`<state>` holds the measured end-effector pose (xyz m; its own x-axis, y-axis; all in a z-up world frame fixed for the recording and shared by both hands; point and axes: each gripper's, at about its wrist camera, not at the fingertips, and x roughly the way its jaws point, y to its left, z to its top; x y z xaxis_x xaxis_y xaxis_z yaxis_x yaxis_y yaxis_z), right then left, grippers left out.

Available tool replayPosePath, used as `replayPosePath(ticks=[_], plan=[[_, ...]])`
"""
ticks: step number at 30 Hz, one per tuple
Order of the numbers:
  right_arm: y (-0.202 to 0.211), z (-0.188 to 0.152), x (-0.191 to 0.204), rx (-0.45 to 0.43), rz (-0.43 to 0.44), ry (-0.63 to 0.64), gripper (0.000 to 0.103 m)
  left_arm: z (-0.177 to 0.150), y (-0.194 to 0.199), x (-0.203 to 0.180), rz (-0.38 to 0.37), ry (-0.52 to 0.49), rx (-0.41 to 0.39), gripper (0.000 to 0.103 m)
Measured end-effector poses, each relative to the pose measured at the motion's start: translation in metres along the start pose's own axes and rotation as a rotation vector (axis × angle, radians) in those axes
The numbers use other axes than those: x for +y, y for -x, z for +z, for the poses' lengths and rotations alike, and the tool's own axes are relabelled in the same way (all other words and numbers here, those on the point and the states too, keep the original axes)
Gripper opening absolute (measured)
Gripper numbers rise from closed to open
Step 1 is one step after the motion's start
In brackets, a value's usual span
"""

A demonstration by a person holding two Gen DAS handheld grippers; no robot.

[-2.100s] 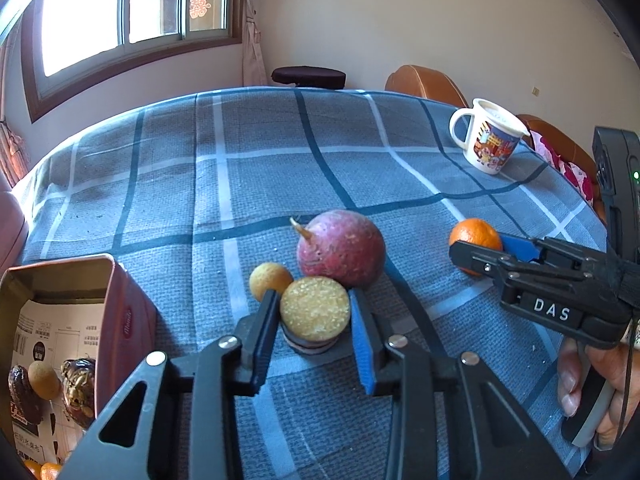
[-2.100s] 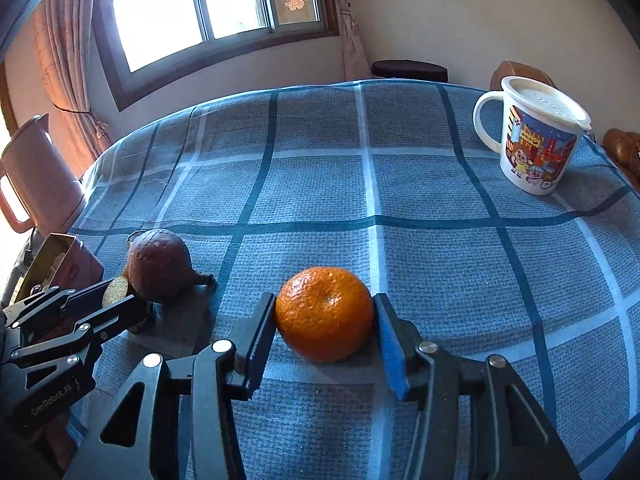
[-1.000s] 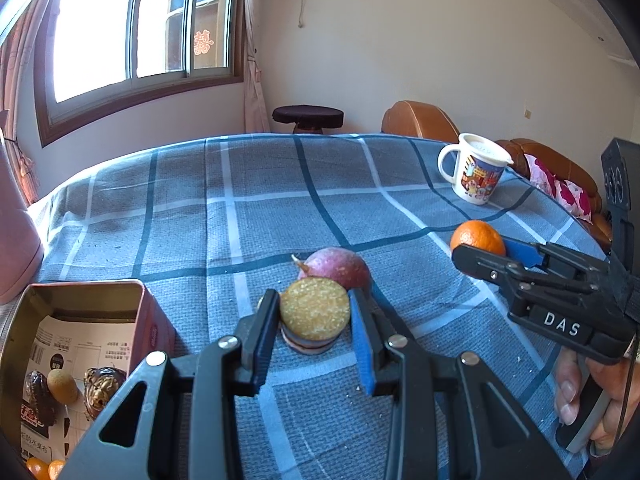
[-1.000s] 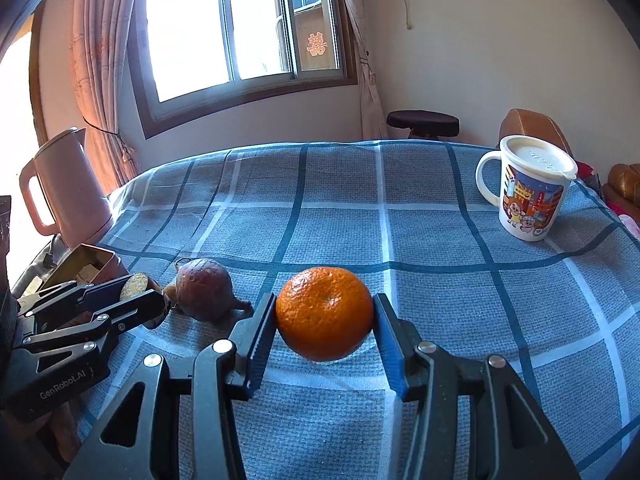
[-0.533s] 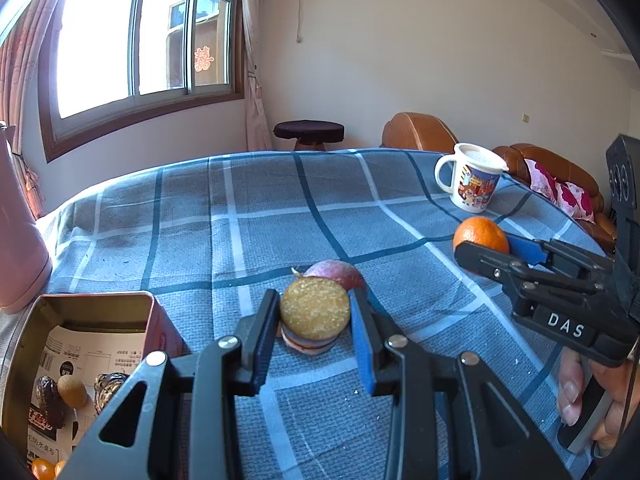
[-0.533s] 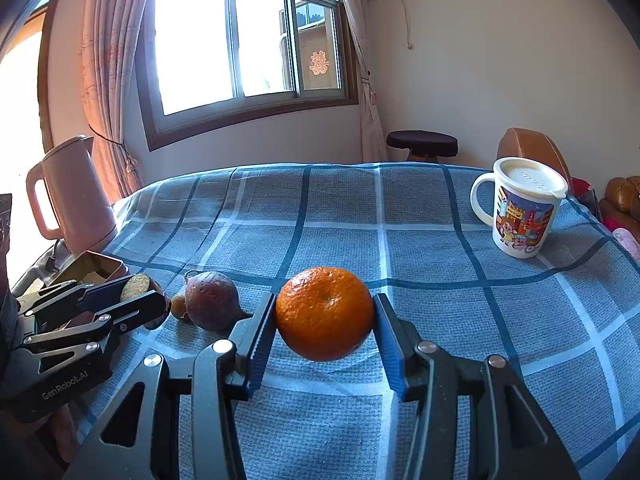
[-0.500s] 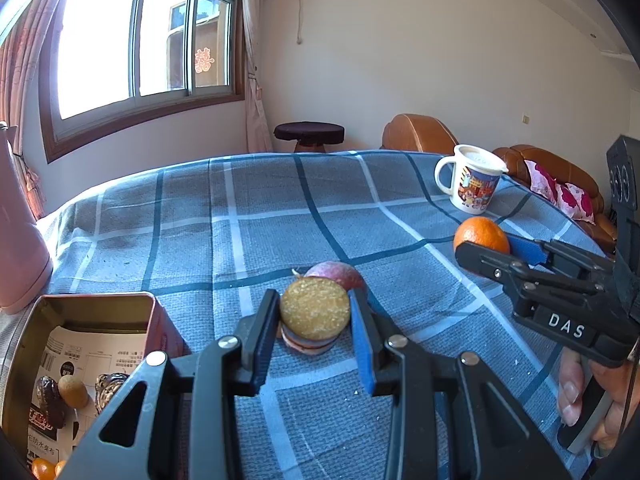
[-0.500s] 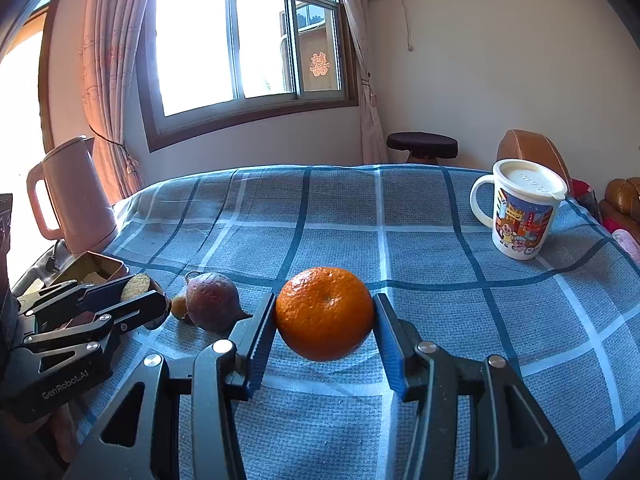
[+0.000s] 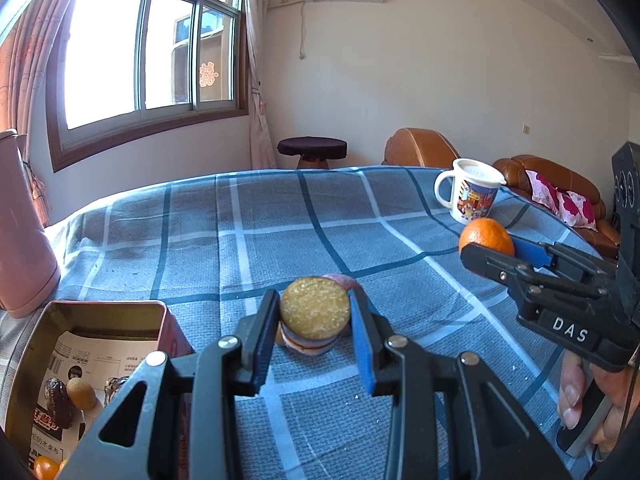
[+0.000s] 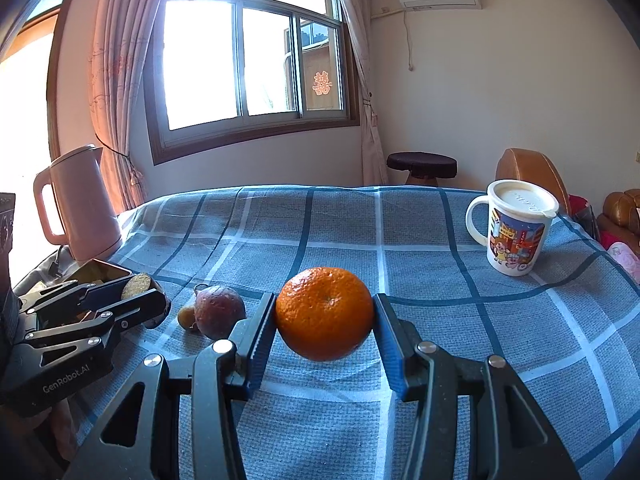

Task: Organize fruits
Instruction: 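Lift the tan slice with the left tool while the right tool lifts the orange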

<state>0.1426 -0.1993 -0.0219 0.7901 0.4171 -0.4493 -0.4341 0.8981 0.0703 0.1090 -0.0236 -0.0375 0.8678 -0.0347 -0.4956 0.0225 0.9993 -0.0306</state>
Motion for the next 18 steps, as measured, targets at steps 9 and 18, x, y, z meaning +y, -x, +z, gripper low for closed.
replayPosePath(ticks=[9,18], plan=[[0.007,0.000,0.003,-0.035,-0.006,0.013,0.050,0.000,0.007,0.000,0.003,0.003,-0.033,0.036],[0.014,0.000,0.005,-0.074,-0.015,0.021,0.050,-0.002,0.015,0.001,0.008,0.004,-0.067,0.036]])
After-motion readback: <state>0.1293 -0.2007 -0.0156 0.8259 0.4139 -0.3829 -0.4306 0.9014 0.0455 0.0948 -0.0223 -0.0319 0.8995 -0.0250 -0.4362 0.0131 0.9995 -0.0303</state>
